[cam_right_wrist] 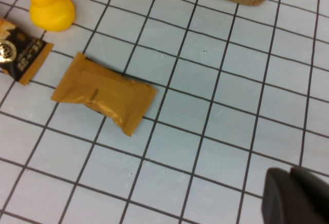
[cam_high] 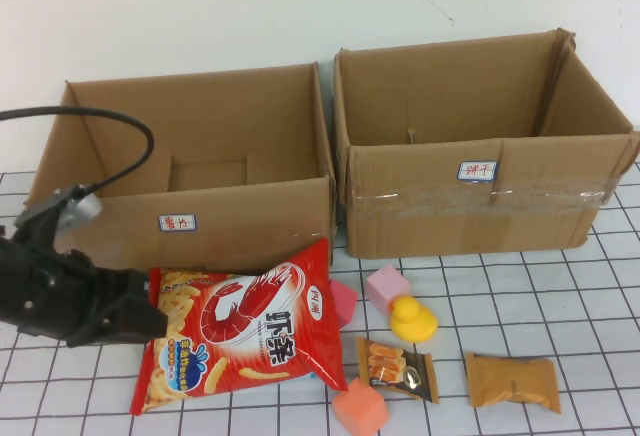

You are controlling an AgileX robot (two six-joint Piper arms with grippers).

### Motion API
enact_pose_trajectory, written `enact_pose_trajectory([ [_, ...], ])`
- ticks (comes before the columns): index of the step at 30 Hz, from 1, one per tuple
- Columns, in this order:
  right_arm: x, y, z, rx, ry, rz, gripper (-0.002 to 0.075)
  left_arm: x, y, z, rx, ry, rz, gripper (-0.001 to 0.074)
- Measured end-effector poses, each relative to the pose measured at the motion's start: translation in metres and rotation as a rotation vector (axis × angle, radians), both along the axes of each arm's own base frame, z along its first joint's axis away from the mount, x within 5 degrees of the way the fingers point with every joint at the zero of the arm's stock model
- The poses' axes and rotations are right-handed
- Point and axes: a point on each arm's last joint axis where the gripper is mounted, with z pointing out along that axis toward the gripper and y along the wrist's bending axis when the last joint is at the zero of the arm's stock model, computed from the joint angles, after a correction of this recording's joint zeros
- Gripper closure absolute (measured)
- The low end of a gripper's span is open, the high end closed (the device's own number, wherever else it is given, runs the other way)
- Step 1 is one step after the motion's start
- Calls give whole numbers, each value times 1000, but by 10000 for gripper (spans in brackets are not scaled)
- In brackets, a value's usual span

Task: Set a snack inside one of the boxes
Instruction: Pick up the potato chip

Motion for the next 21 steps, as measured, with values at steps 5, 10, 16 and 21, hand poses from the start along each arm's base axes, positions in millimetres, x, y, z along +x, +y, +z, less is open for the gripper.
enact_pose_trajectory([
  [5,0,0,0,-6,-1,5,727,9,5,-15,33,-5,18,309],
  [10,0,0,0,-6,0,6,727,14,9,-25,71,-14,12,131],
  [16,0,0,0,-14,0,14,727,22,9,-49,54,12,-12,106],
  [21,0,0,0,-17,0,16,727,30,7,-65,15,7,18,105],
])
